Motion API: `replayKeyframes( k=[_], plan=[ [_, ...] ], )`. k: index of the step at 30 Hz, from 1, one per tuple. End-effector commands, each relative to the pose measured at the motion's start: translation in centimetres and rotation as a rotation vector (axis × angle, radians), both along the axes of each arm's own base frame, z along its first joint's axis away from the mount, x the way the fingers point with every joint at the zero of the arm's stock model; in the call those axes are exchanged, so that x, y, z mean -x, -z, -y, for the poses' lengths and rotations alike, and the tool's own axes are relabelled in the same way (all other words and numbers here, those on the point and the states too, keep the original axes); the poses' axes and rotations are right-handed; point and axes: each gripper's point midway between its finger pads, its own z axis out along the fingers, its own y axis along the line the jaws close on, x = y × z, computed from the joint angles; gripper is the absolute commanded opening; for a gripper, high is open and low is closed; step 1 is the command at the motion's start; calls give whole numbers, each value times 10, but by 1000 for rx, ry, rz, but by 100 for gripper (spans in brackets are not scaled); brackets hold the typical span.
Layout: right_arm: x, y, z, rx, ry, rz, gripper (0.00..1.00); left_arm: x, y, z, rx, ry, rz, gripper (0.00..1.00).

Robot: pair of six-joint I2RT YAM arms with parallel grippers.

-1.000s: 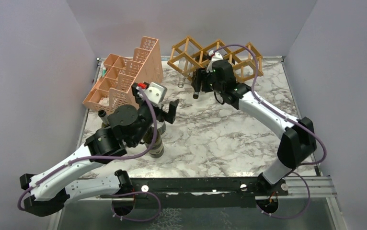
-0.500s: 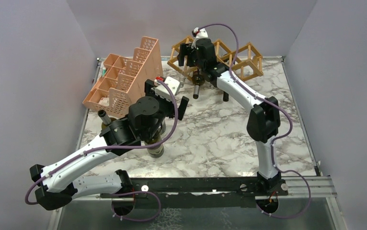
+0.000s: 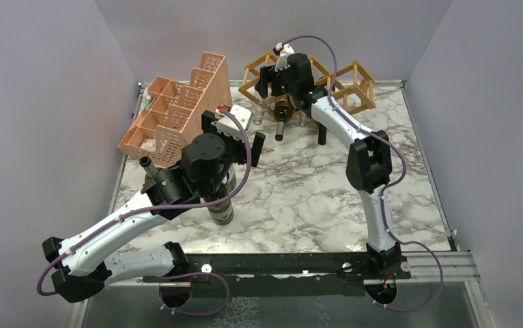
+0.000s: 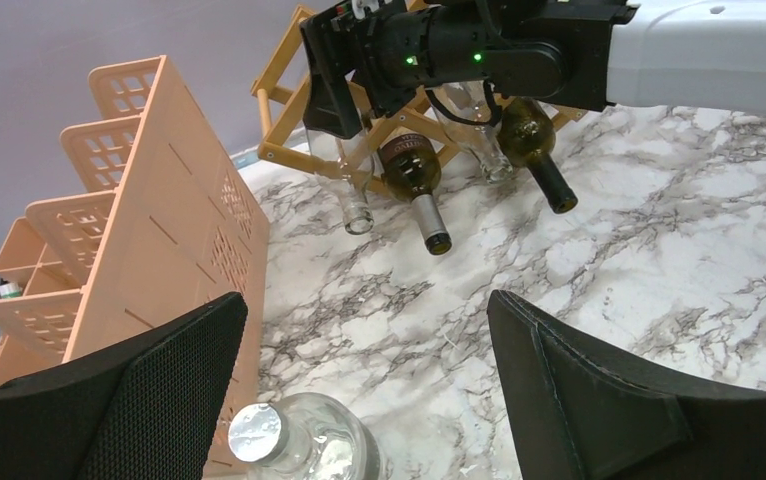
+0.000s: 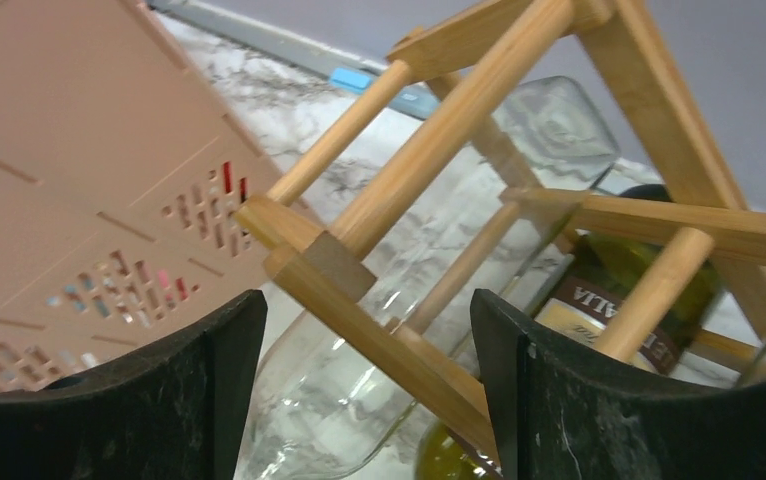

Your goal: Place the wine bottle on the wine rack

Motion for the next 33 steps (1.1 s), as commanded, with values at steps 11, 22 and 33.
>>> replayKeyframes(
  k=[11,22,33],
  plan=[
    [52,-11,-10,38,-306,31,42,-36,-11,14,54,38,-9,96],
    [81,-23,3,27,-312,12,20,-58,3,16,63,33,-45,96],
    [121,-12,27,35,-269,-71,43,-60,9,12,67,31,-49,96]
  ],
)
